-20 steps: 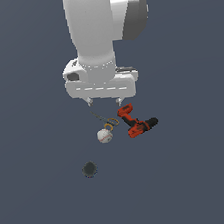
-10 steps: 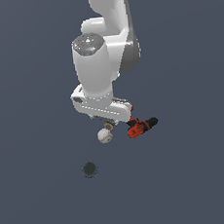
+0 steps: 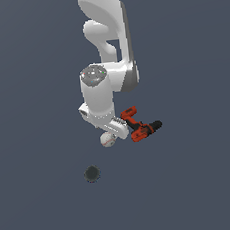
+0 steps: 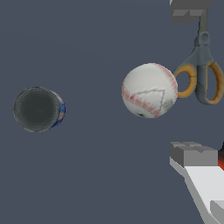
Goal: Pick up a designated object from a clutter of objects.
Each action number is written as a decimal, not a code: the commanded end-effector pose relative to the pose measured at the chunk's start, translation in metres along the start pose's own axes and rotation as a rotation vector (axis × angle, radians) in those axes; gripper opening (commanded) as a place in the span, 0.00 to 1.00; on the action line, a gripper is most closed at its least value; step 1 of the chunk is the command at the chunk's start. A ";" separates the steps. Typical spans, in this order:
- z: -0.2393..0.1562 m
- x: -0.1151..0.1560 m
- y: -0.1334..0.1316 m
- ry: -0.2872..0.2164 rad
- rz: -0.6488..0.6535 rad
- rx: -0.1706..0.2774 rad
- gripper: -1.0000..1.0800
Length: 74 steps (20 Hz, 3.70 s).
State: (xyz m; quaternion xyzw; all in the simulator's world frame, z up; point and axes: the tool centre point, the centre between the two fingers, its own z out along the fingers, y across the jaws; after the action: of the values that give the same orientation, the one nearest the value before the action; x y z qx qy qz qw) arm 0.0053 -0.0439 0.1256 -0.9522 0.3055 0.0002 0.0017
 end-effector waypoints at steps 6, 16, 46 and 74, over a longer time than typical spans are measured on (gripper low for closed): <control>0.025 -0.003 0.007 0.002 0.081 -0.003 0.96; 0.039 -0.004 0.008 0.001 0.084 -0.003 0.96; 0.064 -0.004 0.009 0.003 0.087 -0.002 0.00; -0.185 -0.004 0.046 0.002 0.089 -0.003 0.00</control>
State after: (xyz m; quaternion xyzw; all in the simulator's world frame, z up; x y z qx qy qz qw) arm -0.0237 -0.0772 0.2937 -0.9377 0.3475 0.0003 0.0000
